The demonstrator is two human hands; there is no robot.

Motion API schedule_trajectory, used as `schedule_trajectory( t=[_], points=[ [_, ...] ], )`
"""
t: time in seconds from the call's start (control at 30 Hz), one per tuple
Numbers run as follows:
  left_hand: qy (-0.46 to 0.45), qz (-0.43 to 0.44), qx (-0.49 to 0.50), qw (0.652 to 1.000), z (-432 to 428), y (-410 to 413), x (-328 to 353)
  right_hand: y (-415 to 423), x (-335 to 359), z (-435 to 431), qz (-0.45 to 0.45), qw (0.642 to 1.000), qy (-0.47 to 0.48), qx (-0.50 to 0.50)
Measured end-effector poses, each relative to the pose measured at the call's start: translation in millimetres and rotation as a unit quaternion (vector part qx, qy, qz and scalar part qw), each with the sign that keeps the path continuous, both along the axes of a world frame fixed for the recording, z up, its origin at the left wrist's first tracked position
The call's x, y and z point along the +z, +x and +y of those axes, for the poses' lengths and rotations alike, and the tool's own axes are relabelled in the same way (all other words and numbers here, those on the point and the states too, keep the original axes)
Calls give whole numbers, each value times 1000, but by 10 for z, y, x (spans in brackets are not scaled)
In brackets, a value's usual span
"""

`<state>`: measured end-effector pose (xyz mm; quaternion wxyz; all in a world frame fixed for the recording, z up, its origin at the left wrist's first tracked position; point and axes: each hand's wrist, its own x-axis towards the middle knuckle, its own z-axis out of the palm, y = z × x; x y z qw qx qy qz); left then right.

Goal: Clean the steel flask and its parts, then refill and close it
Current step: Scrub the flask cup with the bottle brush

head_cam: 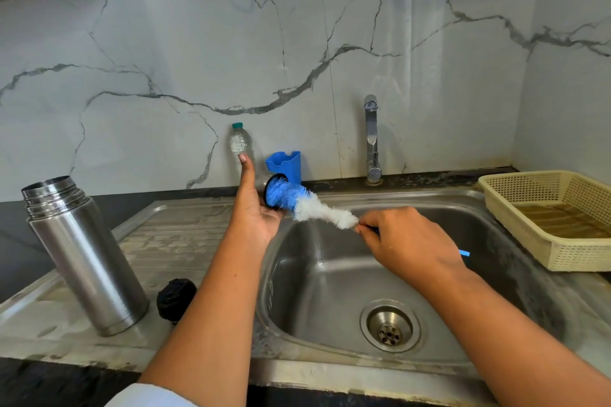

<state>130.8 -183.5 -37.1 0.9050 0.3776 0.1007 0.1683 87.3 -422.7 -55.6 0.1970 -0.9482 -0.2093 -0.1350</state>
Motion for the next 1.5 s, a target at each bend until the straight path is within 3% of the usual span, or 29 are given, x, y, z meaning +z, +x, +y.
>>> schedule_trajectory(
  t=[0.33,0.77,0.9,1.07,1.23,1.5],
  points=[
    [9,-62,14,998,75,46,-42,29,4,-58,114,977,132,125],
    [33,-78,1,996,-20,69,-75,53,60,-68,203,947,216,124],
    [-11,-85,12,996,38,18,-26,70,80,-127,222,939,234,119],
    [8,-58,-29,998,-93,22,-70,99,13,-78,175,960,205,79],
    [4,7,14,1000,-24,47,-130,89,13,-118,75,989,129,6],
    [-28,-5,-33,999,69,72,-99,42,0,-79,-2,999,40,-25]
  ],
)
